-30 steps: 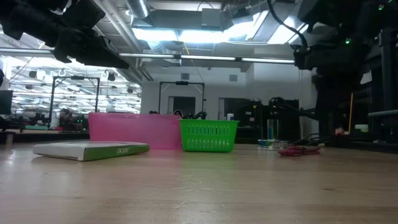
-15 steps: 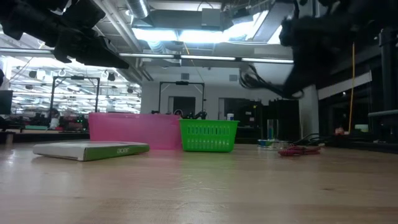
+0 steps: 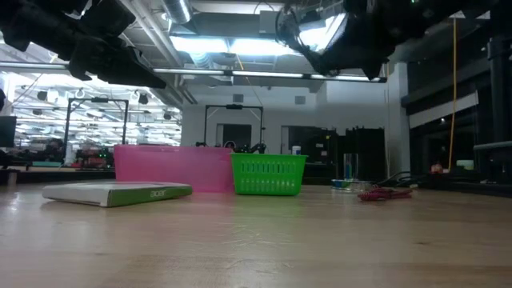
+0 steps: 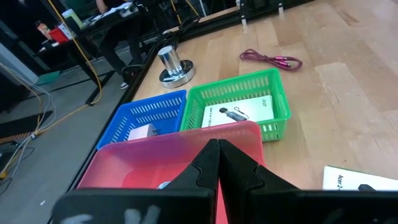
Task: Pick and place items into bin
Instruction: Put the black charger cable into the red bin
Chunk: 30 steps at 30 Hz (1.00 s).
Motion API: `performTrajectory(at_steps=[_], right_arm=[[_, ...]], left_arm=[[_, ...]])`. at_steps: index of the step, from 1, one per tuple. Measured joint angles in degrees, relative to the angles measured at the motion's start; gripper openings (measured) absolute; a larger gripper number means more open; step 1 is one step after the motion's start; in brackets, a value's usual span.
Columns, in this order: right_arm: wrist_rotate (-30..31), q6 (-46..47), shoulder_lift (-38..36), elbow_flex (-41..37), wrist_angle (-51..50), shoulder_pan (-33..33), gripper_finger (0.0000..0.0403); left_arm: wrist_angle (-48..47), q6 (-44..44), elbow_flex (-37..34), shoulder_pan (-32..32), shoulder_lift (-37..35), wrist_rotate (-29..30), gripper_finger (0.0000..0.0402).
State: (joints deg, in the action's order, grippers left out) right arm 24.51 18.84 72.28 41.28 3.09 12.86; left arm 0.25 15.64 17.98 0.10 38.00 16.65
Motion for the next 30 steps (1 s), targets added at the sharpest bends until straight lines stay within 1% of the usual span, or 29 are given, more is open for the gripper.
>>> performTrajectory(at_steps=[2, 7, 12, 17, 21, 26, 28, 30], right_arm=[[0.02, -1.32, -0.01, 0.0, 0.86, 0.0, 0.0], [-0.06, -1.17, 0.4, 0.0, 1.48, -0.36, 0.0], [-0.07, -1.53, 1.55, 0.0, 5.17, -2.73, 0.0], [-0.42, -3.37, 5.19, 0.0, 9.86, -6.05, 0.0], [-3.41, -4.69, 8.34, 0.48, 13.9, -8.87, 0.0], [-7.99, -7.97, 13.19, 6.52, 13.41, -12.38, 0.0], [-9.65, -9.03, 16.04, 10.07, 11.18, -13.8, 0.0], [-9.81, -9.27, 19.07, 13.66, 8.41, -15.19, 0.0]], left_arm=[[0.0, -0.02, 0.0, 0.02, 0.01, -0.03, 0.0004], [0.0, -0.78, 0.0, 0.02, 0.02, -0.1, 0.0004], [0.01, -1.84, 0.0, 0.0, 0.0, -0.1, 0.0003], [-0.02, -1.88, 0.0, 0.0, 0.02, -0.1, 0.0004], [-0.02, -1.9, 0.0, 0.0, 0.02, -0.09, 0.0003], [-0.02, -1.9, 0.0, 0.0, 0.0, -0.05, 0.0003], [-0.02, -1.92, 0.0, 0.0, 0.0, -0.05, 0.0004], [-0.02, -1.9, 0.0, 0.02, 0.0, -0.04, 0.0004]])
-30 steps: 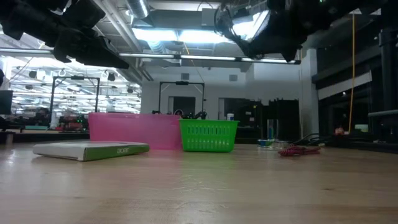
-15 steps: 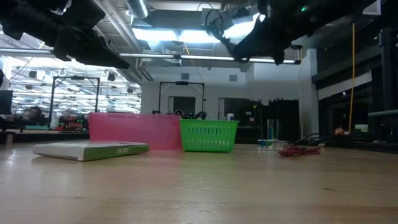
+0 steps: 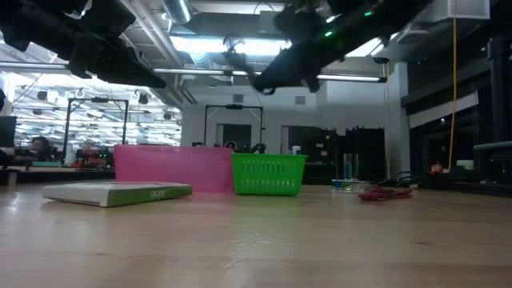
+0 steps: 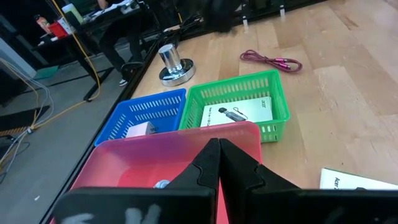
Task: Pick and place items into bin
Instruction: Put the black charger cable into the red bin
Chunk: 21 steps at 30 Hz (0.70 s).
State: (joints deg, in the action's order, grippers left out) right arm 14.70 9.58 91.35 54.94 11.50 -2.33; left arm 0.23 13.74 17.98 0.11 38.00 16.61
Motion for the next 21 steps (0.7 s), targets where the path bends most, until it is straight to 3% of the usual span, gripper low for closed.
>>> performTrajectory(at_steps=[11, 21], right_arm=[[-2.92, -1.47, 14.55, 17.38, -4.55, -6.08, 0.0], [-5.6, -2.44, 19.09, 28.26, -19.04, -7.71, 0.0]], left_arm=[[-0.02, -0.04, 0.02, -0.01, 0.0, 0.07, 0.0004], [-0.07, -0.07, 0.02, -0.01, 0.0, 0.06, 0.0003]])
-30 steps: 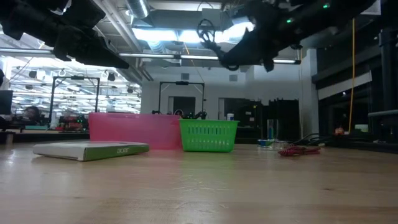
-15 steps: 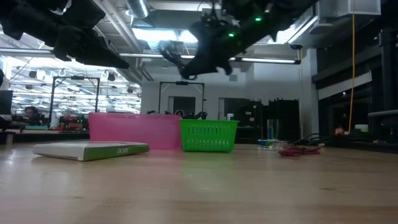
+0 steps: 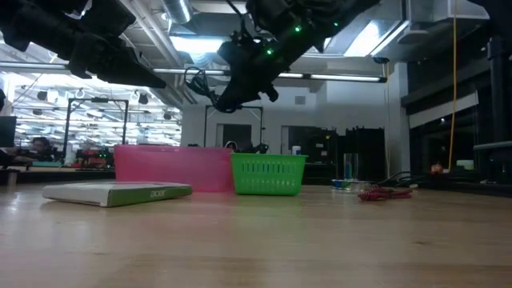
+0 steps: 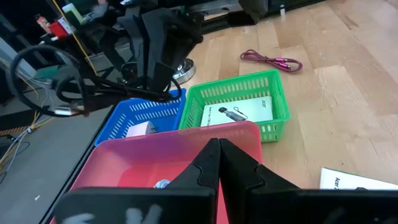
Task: Pick and place items into bin
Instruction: Put the black charger cable into the red bin
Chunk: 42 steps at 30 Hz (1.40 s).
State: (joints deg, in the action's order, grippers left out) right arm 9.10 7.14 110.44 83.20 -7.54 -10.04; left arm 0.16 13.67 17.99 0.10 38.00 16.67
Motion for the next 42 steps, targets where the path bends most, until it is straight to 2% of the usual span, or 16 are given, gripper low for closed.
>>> performTrajectory(at_steps=[7, 11, 19, 29, 34, 42], right_arm=[[-1.74, 0.74, 2.59, 7.93, -12.86, -0.46, 0.0], [-2.97, 0.15, 3.27, 11.12, -14.97, -0.83, 0.0], [-4.25, 1.32, 3.7, 12.02, -14.31, -2.13, 0.0], [-4.87, 1.37, 10.05, 12.0, -10.39, -2.08, 0.0], [-7.33, 1.57, 13.41, 12.0, -6.66, -2.08, 0.0], [-7.23, 1.15, 14.86, 12.0, -4.56, -3.2, 0.0]], left_arm=[[-0.02, 0.0, 0.0, 0.01, 0.0, -0.01, 0.0008], [0.02, -0.02, 0.01, 0.01, 0.0, -0.03, 0.0005], [0.01, -0.01, 0.01, 0.02, 0.02, -0.04, 0.0006], [0.04, 0.0, 0.01, 0.0, 0.0, 0.19, 0.0004], [0.04, 0.0, 0.01, -0.01, 0.0, 0.19, 0.0005], [0.04, -0.02, 0.01, -0.01, 0.01, 0.19, 0.0005]])
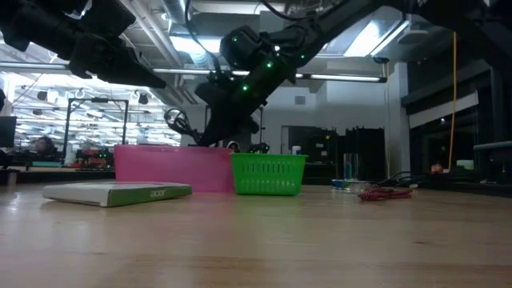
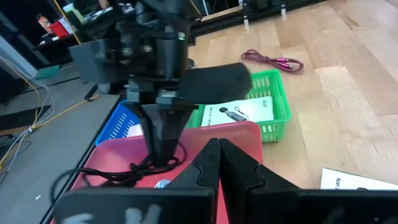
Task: Pick and place items into bin
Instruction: Put the black charger cable into the red bin, then put the red charger cable into the red bin
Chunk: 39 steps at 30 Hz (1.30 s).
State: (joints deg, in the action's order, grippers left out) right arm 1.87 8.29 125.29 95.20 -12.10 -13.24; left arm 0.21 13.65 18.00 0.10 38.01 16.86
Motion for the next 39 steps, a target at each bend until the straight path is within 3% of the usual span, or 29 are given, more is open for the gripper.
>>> performTrajectory(at_steps=[24, 30, 39], right_arm=[[0.65, 0.13, 2.95, -0.04, 2.77, -2.48, 0.0002], [3.95, 0.13, 2.93, -0.04, 2.7, -2.77, 0.0029], [4.13, -2.53, 2.64, -0.04, 2.56, -2.89, 0.0069]], left_arm=[[0.02, 0.0, 0.0, 0.01, -0.01, -0.02, 0.0002], [0.02, 0.0, 0.0, 0.01, 0.0, -0.02, 0.0006], [0.0, 0.0, 0.0, 0.02, 0.01, -0.02, 0.0003]])
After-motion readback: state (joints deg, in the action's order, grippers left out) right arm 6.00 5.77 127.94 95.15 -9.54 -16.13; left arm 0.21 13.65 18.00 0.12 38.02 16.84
